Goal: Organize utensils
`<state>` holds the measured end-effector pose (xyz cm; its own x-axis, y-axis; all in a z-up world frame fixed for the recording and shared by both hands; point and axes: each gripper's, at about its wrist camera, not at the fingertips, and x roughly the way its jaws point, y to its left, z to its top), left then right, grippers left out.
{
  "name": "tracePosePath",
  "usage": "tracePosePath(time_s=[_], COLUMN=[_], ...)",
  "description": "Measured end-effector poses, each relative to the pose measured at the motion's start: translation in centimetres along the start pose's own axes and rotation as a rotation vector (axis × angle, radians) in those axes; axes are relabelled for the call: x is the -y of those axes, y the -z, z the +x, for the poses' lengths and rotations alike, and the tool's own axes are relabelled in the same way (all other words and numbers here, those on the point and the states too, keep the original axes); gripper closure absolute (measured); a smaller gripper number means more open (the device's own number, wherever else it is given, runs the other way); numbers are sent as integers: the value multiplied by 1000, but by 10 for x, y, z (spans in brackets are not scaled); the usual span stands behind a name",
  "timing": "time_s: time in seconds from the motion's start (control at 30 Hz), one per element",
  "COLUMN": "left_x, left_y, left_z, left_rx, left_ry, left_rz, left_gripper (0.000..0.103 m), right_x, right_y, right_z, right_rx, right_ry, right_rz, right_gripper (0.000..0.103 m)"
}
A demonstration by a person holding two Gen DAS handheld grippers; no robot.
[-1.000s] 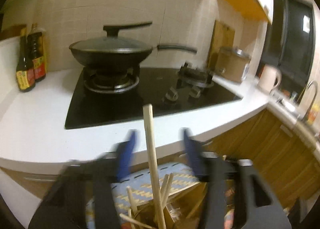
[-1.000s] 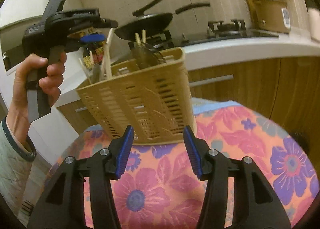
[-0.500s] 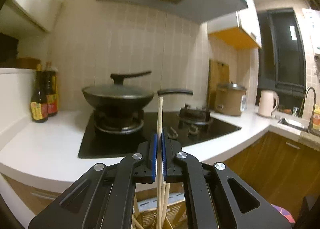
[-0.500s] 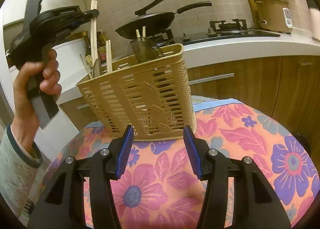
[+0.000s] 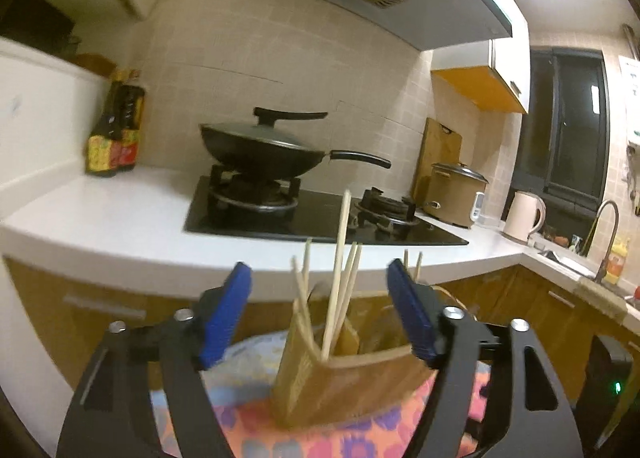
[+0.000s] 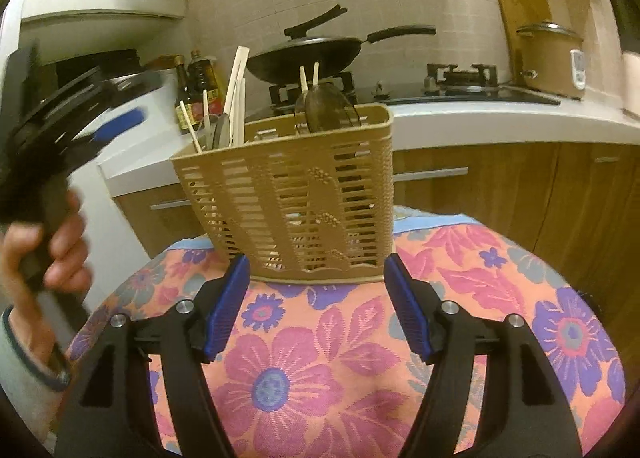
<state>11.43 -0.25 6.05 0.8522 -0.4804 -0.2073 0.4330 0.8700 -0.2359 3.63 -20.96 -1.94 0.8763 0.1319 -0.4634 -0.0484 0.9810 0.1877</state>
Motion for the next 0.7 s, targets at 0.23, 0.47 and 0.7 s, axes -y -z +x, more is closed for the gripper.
tracePosePath(time_s=[0.23,0.47,0.7], left_x=[-2,25,48], left_y=[42,74,100], left_z=[-50,-81,-80], left_rx=[-32,-6,50], left_ry=[-38,-97,-293], left_rz=[-63,-18,118], left_gripper=[26,20,12], right_x=[-18,-24,-22], right_y=[7,23,34], right_z=[-18,-43,-49], right_rx=[19,51,138], right_ry=[74,114,201], right_rz=[-49,-64,-65], right_gripper=[34,24,15])
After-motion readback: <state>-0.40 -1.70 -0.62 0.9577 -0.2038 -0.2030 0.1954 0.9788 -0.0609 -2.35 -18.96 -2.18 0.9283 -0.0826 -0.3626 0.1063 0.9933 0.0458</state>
